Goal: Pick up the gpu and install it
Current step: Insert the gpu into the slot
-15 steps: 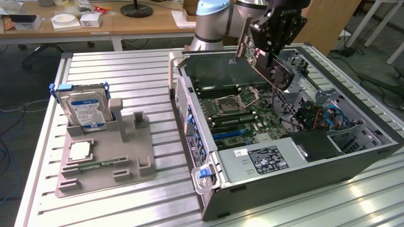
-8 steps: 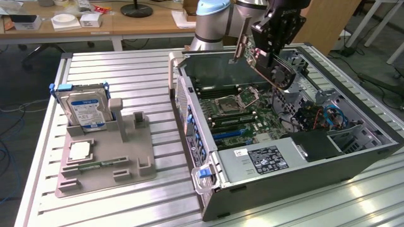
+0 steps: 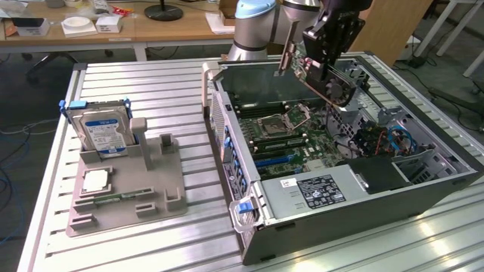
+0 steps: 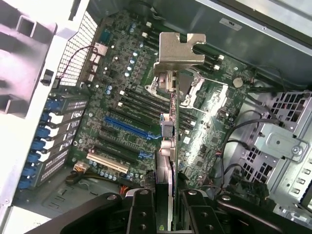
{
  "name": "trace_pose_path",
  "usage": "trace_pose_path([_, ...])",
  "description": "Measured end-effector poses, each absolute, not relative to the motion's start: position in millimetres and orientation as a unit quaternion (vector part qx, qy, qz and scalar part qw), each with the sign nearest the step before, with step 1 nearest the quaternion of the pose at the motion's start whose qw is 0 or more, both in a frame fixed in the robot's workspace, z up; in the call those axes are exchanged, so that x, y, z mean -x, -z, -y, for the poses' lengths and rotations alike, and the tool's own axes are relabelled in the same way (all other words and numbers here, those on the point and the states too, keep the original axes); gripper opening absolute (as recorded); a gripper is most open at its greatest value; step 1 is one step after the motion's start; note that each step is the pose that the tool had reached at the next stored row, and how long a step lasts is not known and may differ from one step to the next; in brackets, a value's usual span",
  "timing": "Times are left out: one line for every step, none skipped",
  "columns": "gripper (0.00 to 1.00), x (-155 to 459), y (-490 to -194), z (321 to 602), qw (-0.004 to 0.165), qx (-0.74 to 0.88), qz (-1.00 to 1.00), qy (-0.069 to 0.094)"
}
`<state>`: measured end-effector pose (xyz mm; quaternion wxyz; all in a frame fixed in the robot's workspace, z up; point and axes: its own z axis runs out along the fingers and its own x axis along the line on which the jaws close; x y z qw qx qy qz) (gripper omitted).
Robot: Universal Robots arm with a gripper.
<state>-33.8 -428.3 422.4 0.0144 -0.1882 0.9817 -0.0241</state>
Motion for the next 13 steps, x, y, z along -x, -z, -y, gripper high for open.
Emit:
trace_pose_path([0.26, 33.8, -422.4, 428.3, 0.015, 0.192, -0.981, 0.024])
trace_pose_path([0.26, 33.8, -422.4, 428.4, 0.015, 0.196, -0.980, 0.024])
trace_pose_path([0.26, 33.8, -422.4, 428.4, 0.015, 0.199, -0.980, 0.024])
trace_pose_path([0.26, 33.8, -422.4, 428.4, 0.015, 0.203, -0.979, 0.024])
trace_pose_path([0.26, 33.8, -422.4, 428.4, 0.015, 0.206, -0.978, 0.024])
trace_pose_path([0.26, 33.7, -422.4, 428.4, 0.015, 0.209, -0.977, 0.024])
trace_pose_path([0.26, 33.7, -422.4, 428.5, 0.015, 0.213, -0.977, 0.024])
trace_pose_path([0.26, 33.7, -422.4, 428.5, 0.015, 0.217, -0.976, 0.024])
trace_pose_path([0.26, 33.7, -422.5, 428.5, 0.015, 0.221, -0.975, 0.024])
trace_pose_path([0.26, 33.8, -422.4, 428.5, 0.015, 0.225, -0.974, 0.024])
trace_pose_path([0.26, 33.8, -422.4, 428.5, 0.015, 0.228, -0.973, 0.024])
trace_pose_path([0.26, 33.8, -422.4, 428.6, 0.016, 0.232, -0.972, 0.023])
trace_pose_path([0.26, 33.8, -422.4, 428.6, 0.016, 0.235, -0.972, 0.023])
